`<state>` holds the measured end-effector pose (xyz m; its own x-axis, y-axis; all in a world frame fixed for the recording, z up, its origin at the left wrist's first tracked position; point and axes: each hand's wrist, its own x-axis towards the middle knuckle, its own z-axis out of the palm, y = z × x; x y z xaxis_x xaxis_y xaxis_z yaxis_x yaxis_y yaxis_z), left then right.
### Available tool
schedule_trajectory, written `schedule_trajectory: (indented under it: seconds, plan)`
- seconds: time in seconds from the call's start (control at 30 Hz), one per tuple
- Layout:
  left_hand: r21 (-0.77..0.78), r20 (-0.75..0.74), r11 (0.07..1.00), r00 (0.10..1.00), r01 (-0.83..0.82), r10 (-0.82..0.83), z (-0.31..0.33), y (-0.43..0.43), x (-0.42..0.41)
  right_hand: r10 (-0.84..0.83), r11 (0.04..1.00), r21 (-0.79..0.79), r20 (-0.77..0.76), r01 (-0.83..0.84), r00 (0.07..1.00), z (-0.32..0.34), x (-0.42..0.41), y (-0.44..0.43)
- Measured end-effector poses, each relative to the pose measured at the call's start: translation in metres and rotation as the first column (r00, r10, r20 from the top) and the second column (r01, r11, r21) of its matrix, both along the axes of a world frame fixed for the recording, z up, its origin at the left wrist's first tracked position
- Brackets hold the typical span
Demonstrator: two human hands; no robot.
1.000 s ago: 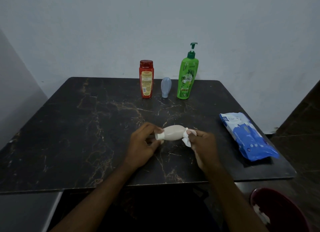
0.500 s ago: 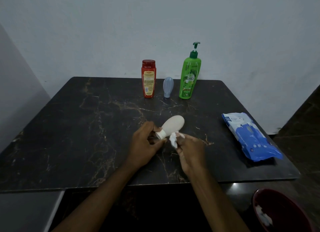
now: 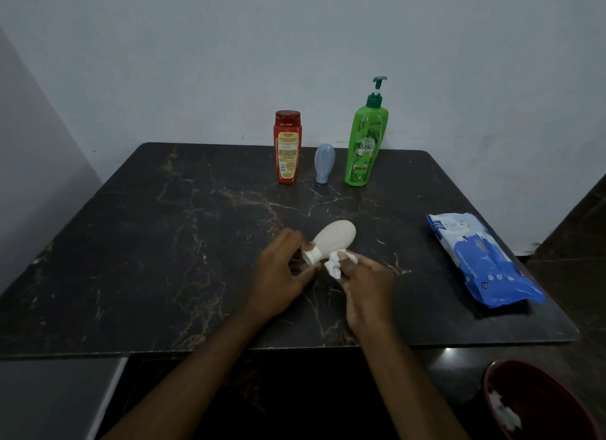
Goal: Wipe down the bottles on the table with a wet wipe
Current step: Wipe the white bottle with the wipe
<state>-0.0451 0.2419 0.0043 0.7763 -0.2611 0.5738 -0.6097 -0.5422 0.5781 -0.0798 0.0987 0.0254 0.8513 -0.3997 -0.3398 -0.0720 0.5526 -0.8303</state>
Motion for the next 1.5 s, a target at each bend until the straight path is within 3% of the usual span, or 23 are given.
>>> schedule_trajectory:
  seconds: [0.13, 0.2, 0.37, 0.43, 0.5, 0.53, 0.8, 0.87, 0.97, 1.03, 1.27, 1.5]
  plan:
    - [0.024, 0.006, 0.999, 0.999, 0.038, -0.038, -0.001, 0.002, 0.000, -0.016, 0.978, -0.210, -0.058, 0.003, 0.998, 0.004, 0.013, -0.032]
    - [0.018, 0.014, 0.998, 0.998, 0.055, -0.055, -0.001, 0.002, 0.000, 0.045, 0.918, -0.392, -0.058, -0.064, 0.997, 0.006, 0.018, -0.044]
    - [-0.006, -0.002, 0.995, 0.995, 0.096, -0.096, -0.002, 0.003, 0.002, 0.192, 0.590, -0.797, -0.014, -0.127, 0.981, 0.023, 0.028, -0.063]
    - [0.020, -0.005, 0.989, 0.989, 0.145, -0.145, -0.004, 0.002, 0.002, 0.294, 0.335, -0.919, -0.107, -0.207, 0.950, 0.027, 0.036, -0.058]
    - [0.022, -0.007, 0.988, 0.988, 0.151, -0.151, -0.005, 0.002, 0.003, 0.326, 0.069, -0.942, -0.290, -0.328, 0.900, 0.031, 0.038, -0.045]
    - [0.007, -0.006, 0.990, 0.990, 0.143, -0.143, -0.004, 0.002, 0.003, 0.314, -0.007, -0.937, -0.335, -0.350, 0.888, 0.033, 0.041, -0.040]
    - [-0.049, -0.040, 0.995, 0.995, 0.087, -0.089, -0.006, 0.004, 0.006, 0.412, -0.240, -0.913, -0.403, -0.329, 0.817, 0.061, 0.033, -0.016]
    - [-0.053, -0.041, 0.995, 0.996, 0.083, -0.085, -0.005, 0.004, 0.004, 0.394, -0.215, -0.921, -0.385, -0.324, 0.834, 0.051, 0.035, -0.028]
    - [-0.070, -0.052, 0.993, 0.993, 0.098, -0.101, -0.003, 0.004, 0.001, 0.300, -0.014, -0.937, -0.337, -0.349, 0.893, 0.033, 0.040, -0.051]
    - [-0.074, -0.066, 0.991, 0.991, 0.107, -0.112, -0.003, 0.002, 0.000, 0.284, 0.071, -0.944, -0.290, -0.321, 0.914, 0.023, 0.039, -0.053]
    - [-0.128, -0.113, 0.991, 0.992, 0.046, -0.060, -0.003, 0.003, 0.001, 0.344, 0.140, -0.990, 0.042, -0.007, 0.938, 0.006, 0.003, -0.009]
    - [-0.125, -0.105, 0.987, 0.988, 0.102, -0.115, -0.001, 0.004, 0.000, 0.271, 0.171, -0.958, -0.178, -0.229, 0.946, 0.000, 0.024, -0.057]
